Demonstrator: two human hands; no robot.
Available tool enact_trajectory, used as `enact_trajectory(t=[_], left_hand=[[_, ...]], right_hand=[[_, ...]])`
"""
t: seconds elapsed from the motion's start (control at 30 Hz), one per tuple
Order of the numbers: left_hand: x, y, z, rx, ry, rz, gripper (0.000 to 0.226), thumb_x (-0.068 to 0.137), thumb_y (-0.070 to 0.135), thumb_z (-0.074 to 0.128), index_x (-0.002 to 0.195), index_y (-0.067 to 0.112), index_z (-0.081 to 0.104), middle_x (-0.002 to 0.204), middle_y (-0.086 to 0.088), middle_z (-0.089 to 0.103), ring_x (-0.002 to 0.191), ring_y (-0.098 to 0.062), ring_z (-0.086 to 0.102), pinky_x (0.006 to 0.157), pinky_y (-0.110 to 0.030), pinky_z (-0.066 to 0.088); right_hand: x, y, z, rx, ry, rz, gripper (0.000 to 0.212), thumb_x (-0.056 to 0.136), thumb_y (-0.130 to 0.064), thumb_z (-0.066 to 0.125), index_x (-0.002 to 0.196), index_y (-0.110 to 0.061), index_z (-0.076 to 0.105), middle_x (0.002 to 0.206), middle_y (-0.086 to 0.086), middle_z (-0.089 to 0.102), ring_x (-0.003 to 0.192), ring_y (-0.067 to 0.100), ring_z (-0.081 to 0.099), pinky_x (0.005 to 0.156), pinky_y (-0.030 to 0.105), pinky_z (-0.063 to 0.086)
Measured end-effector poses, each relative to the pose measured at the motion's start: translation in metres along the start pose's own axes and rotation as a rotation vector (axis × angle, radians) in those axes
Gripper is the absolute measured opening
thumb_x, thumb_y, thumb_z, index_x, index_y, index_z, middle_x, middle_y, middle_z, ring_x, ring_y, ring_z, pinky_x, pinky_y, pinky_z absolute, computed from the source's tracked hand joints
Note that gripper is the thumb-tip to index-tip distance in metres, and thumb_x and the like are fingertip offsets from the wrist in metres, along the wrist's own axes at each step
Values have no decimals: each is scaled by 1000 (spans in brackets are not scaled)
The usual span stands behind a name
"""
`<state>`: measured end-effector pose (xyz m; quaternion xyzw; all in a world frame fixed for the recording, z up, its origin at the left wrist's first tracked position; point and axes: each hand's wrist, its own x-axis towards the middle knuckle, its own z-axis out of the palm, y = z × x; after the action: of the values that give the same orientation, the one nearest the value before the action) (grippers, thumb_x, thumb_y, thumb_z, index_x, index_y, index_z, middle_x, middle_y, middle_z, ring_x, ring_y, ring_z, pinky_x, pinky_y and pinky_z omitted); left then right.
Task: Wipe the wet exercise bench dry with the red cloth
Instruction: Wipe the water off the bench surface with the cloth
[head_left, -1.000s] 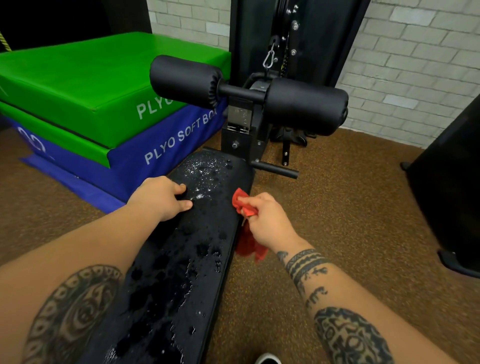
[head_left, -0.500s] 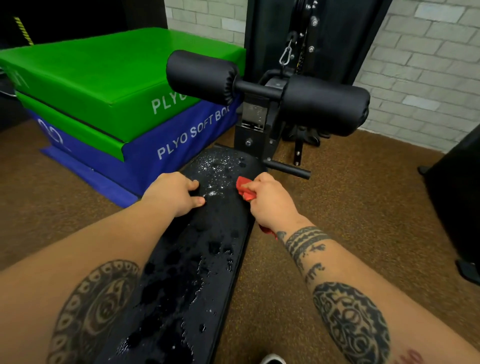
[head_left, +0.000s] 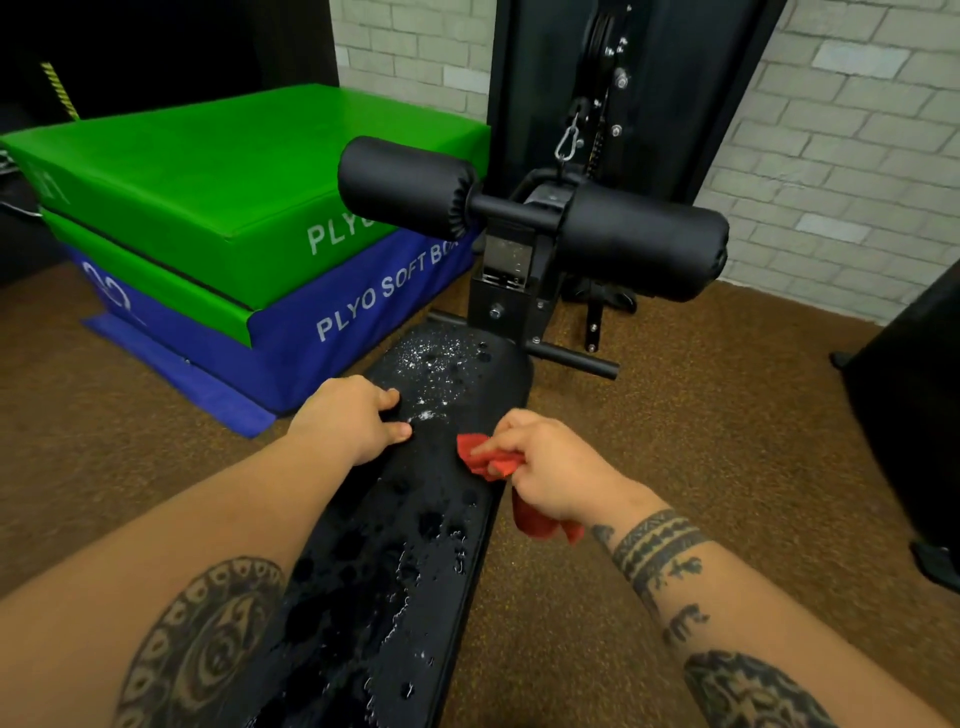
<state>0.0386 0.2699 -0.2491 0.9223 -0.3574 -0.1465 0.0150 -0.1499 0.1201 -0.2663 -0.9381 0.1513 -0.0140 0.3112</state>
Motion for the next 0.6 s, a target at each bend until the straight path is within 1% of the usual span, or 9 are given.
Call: enact_trajectory(t=[0.1,0.17,0.23,0.3,0.33,0.37,0.43,0.5,0.6], left_hand=[[1,0,-2,0,-31,9,64,92,58,56,150,36,40,148,-5,46,135,-31,42,106,-38,41],[4,-3,-7,-80,-16,-5,58,91,58,58,144,35,50,145,-1,52,133,-27,46,104,-34,42],[10,-9,-11,-243,119,-49,42,90,51,62,128,34,65,132,6,64,125,-22,55,99,-30,45],[19,-16,-10,-412,241,-152,36,90,44,64,123,30,69,124,5,69,121,-24,58,98,-31,45],[22,-20,-7,-459,227,-210,39,90,43,64,126,27,67,125,2,69,121,-26,58,99,-33,46],[24,-24,-1,-484,172,-255,42,90,44,65,127,24,65,124,-2,68,119,-28,58,99,-34,47],[29,-32,14,-540,61,-308,41,89,48,65,119,20,67,116,-5,69,111,-30,61,98,-38,49],[33,-37,21,-602,39,-325,40,89,48,66,116,18,68,112,-6,69,107,-29,62,97,-41,50],[38,-39,20,-546,33,-331,47,91,47,64,127,18,63,121,-6,66,113,-29,60,100,-41,49]], right_hand=[[1,8,-33,-155,-132,11,31,89,-8,61,107,-27,77,104,-11,64,101,10,62,95,30,49],[10,16,-47,-188,-15,34,28,90,-13,61,110,-28,75,105,-9,62,101,12,61,94,32,48],[24,21,-52,-112,187,57,24,92,-19,63,111,-29,73,104,-8,61,99,11,59,90,26,44],[45,23,-48,-11,321,66,22,91,-25,67,111,-33,72,104,-9,62,98,10,59,89,25,43],[57,24,-45,10,349,60,24,90,-27,68,113,-34,72,104,-8,63,99,10,59,91,26,44],[70,25,-41,4,345,54,26,89,-29,70,114,-34,72,104,-8,63,99,11,59,93,28,45],[91,27,-33,-108,247,21,29,87,-28,70,115,-35,73,103,-6,63,101,15,60,95,30,45],[104,29,-26,-217,158,-2,30,88,-23,69,114,-35,74,103,-3,61,104,18,59,96,29,44],[112,34,-21,-210,206,-6,26,91,-24,64,113,-33,75,100,-2,58,101,19,59,95,32,46]])
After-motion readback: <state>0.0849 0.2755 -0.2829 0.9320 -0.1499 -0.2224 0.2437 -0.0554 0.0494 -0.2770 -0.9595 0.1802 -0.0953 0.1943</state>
